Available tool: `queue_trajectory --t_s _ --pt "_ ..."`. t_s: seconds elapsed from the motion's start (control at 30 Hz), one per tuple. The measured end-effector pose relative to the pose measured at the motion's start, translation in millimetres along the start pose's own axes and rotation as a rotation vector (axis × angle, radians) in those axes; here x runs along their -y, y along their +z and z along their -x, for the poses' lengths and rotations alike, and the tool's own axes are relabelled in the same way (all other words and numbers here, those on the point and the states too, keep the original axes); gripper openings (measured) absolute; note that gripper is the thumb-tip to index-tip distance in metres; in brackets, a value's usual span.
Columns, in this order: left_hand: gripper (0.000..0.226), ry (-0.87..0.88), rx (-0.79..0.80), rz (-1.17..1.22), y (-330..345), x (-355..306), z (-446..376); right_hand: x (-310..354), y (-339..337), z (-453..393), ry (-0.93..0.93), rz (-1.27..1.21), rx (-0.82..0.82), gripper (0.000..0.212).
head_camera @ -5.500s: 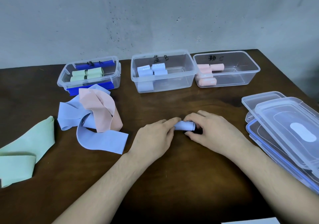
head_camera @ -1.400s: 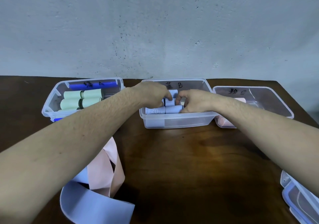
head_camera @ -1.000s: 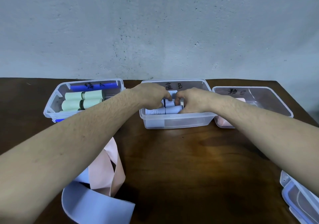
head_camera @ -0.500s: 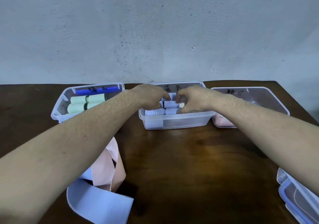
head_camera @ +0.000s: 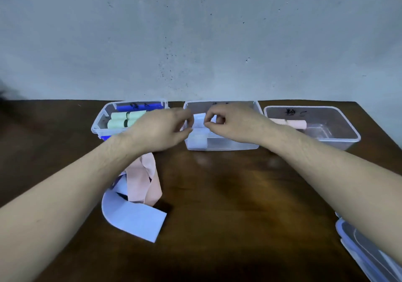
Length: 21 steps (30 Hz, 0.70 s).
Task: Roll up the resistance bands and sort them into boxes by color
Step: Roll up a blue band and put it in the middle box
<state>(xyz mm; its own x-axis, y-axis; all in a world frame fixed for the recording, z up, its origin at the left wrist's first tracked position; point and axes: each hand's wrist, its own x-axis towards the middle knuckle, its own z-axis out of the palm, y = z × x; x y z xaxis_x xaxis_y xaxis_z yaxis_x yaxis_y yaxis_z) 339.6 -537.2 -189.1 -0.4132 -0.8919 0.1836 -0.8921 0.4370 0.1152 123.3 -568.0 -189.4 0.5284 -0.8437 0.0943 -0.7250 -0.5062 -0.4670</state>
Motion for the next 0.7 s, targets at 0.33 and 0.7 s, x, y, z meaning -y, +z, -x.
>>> queue_trajectory --t_s 0.33,0.7 --pt "0.035 -0.086 0.301 0.144 12 -15 121 21 43 45 -0.189 -0.107 0.197 0.010" --pt "0.006 -0.076 0.374 0.202 12 -14 157 46 62 86 -0.074 -0.044 0.313 0.013"
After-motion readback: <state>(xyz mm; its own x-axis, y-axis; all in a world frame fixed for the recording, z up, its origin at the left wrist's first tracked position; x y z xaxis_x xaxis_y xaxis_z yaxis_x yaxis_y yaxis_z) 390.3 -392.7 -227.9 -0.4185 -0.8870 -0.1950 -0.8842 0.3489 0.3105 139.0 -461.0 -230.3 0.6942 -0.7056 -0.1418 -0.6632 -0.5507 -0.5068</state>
